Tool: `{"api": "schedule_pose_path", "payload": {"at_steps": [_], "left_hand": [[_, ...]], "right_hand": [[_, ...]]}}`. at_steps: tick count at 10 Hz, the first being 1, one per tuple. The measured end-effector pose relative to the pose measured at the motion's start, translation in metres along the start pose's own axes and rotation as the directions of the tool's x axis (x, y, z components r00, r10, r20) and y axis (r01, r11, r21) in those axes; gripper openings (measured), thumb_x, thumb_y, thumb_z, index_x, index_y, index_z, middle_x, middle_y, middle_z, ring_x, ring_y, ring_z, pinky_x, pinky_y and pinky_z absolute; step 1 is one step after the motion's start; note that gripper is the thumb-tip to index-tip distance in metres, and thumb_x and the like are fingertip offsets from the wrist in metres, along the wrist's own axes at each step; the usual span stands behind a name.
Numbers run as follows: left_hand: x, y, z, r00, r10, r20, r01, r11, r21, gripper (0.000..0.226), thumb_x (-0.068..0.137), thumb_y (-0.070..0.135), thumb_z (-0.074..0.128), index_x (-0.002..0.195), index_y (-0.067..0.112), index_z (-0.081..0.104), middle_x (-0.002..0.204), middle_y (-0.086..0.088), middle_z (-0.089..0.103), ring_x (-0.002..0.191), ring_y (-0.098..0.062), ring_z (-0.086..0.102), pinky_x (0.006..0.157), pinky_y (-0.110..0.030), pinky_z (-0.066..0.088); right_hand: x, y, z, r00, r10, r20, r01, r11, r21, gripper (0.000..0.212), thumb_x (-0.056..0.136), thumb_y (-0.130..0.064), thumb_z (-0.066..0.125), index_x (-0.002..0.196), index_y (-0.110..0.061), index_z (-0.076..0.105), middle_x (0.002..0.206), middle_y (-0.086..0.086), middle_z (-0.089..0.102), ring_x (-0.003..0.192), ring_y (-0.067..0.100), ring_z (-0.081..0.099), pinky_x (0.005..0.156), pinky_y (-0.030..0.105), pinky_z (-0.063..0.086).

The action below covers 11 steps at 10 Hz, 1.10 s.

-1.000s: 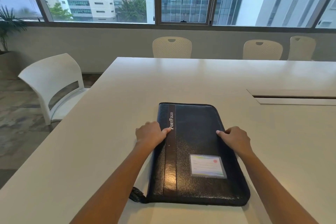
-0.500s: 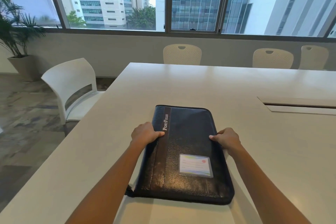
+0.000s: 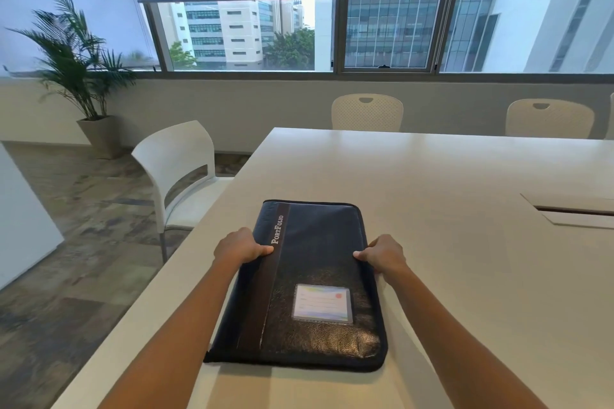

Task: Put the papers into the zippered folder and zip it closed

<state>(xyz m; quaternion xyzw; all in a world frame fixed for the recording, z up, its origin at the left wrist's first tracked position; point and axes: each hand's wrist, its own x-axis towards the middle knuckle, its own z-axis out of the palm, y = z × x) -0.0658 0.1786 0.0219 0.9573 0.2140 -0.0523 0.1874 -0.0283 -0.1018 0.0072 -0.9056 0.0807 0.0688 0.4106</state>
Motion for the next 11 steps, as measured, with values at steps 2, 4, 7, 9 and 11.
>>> {"api": "schedule_pose_path", "payload": {"at_steps": [2,4,7,9,11], "left_hand": [[0.011,-0.013,-0.003,0.999,-0.034,0.017,0.034,0.999,0.009,0.052,0.078,0.059,0.067,0.098,0.015,0.051,0.105,-0.007,0.064,0.090,-0.023,0.060,0.074,-0.034,0.048],[0.018,-0.015,0.001,0.999,-0.043,-0.003,0.044,0.997,0.065,0.051,0.078,0.059,0.066,0.098,0.016,0.050,0.103,-0.005,0.064,0.090,-0.023,0.060,0.074,-0.033,0.048],[0.019,-0.010,0.006,0.999,-0.046,-0.007,0.047,0.987,0.156,0.049,0.083,0.056,0.061,0.113,0.018,0.055,0.111,-0.005,0.061,0.104,-0.024,0.057,0.090,-0.039,0.047],[-0.004,0.042,0.013,0.910,0.177,-0.376,-0.072,0.958,0.276,0.044,0.088,0.039,0.053,0.127,0.018,0.051,0.130,-0.007,0.052,0.119,-0.026,0.045,0.094,-0.041,0.039],[-0.012,0.116,0.011,0.752,0.395,-0.527,-0.292,0.917,0.271,0.066,0.093,0.050,0.047,0.146,0.014,0.032,0.152,-0.008,0.036,0.139,-0.026,0.033,0.109,-0.041,0.033]], "right_hand": [[0.002,-0.009,0.013,1.000,-0.026,-0.001,0.026,0.999,-0.029,0.036,0.077,-0.031,0.078,0.093,-0.001,0.066,0.092,0.014,0.069,0.087,0.029,0.065,0.077,0.038,0.052],[0.001,-0.005,0.018,0.996,-0.085,-0.027,0.081,0.990,-0.112,0.034,0.080,-0.035,0.075,0.085,-0.003,0.065,0.082,0.009,0.066,0.074,0.022,0.061,0.055,0.026,0.038],[-0.001,0.007,0.033,0.972,-0.194,-0.129,0.165,0.965,-0.205,0.036,0.084,-0.042,0.068,0.095,-0.007,0.067,0.095,0.009,0.068,0.086,0.023,0.064,0.070,0.031,0.049],[-0.004,0.012,0.021,0.954,-0.260,-0.151,0.221,0.947,-0.232,0.028,0.091,-0.031,0.060,0.102,-0.007,0.067,0.106,0.012,0.065,0.096,0.025,0.063,0.083,0.033,0.052],[-0.008,-0.001,-0.029,0.814,-0.443,-0.375,0.272,0.863,-0.426,0.034,0.097,-0.032,0.049,0.122,-0.014,0.062,0.119,0.007,0.063,0.109,0.021,0.057,0.091,0.028,0.046]]}}
